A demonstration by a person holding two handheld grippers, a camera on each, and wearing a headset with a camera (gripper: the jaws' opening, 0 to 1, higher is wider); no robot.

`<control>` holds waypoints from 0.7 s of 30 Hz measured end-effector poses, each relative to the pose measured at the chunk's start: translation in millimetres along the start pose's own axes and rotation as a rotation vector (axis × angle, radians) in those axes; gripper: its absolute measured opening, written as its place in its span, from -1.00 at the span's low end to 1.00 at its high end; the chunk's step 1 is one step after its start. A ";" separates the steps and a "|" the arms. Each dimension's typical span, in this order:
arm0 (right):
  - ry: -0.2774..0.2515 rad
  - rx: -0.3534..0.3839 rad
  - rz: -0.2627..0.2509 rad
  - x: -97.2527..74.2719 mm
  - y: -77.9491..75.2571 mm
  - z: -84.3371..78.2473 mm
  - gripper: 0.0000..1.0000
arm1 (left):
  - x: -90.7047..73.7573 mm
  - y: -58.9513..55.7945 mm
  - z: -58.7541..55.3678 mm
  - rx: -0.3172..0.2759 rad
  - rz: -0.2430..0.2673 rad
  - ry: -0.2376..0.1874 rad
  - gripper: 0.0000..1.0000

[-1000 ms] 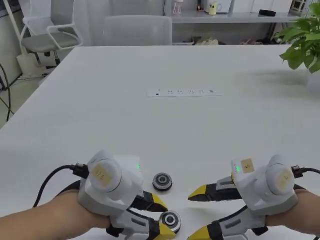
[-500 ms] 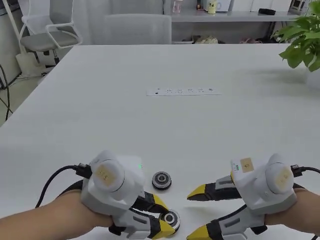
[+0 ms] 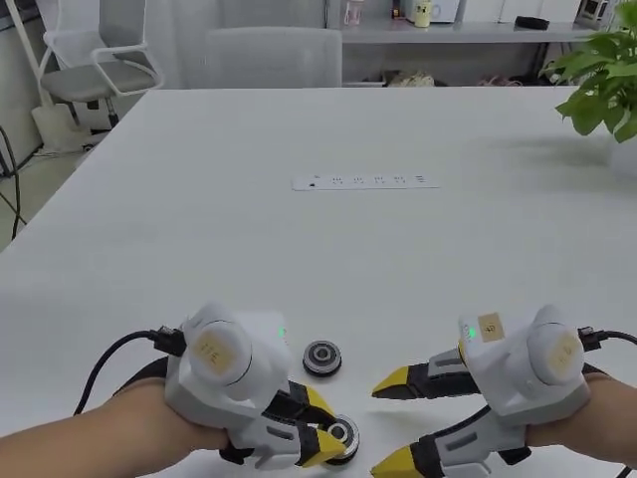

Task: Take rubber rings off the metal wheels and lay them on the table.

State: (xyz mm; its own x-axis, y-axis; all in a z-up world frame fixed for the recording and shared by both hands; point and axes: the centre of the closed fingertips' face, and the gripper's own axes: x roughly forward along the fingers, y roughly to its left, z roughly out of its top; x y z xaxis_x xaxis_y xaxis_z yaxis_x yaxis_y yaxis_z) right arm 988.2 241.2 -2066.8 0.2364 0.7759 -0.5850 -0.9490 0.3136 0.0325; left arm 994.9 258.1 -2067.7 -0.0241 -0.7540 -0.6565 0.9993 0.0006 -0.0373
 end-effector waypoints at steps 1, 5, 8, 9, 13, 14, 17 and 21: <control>0.000 0.000 0.000 0.1 0.0 0.0 -0.10 | 0.1 0.1 -0.1 0.003 0.003 0.000 -0.80; 0.002 -0.002 0.003 0.6 0.8 0.0 -0.11 | 0.3 0.3 -0.2 0.025 0.014 -0.001 -0.81; 0.003 -0.002 0.004 0.6 0.7 -0.1 -0.11 | 0.5 0.7 -0.4 0.054 0.030 0.000 -0.83; 0.002 -0.002 0.003 0.6 0.6 0.0 -0.11 | 0.7 0.2 -0.5 0.066 0.030 0.001 -0.83; 0.002 0.000 0.001 0.4 -0.3 0.0 -0.11 | 0.3 1.1 -0.6 0.058 0.033 -0.009 -0.83; 0.002 -0.001 0.001 0.5 -0.2 0.3 -0.12 | 0.3 1.2 -0.6 0.057 0.034 -0.012 -0.83; -0.002 -0.001 0.002 0.8 -0.5 1.8 -0.13 | 0.2 1.3 -0.2 0.055 0.038 -0.016 -0.83; -0.001 0.000 0.008 2.7 -0.1 3.3 -0.14 | 0.0 1.2 0.0 0.060 0.045 -0.012 -0.83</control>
State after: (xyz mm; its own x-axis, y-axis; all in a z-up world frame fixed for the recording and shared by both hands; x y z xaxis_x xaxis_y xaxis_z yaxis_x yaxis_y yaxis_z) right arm 989.6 245.1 -2065.8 0.2285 0.7790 -0.5839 -0.9509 0.3072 0.0378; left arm 996.1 258.1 -2067.7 0.0213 -0.7619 -0.6474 0.9993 -0.0041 0.0377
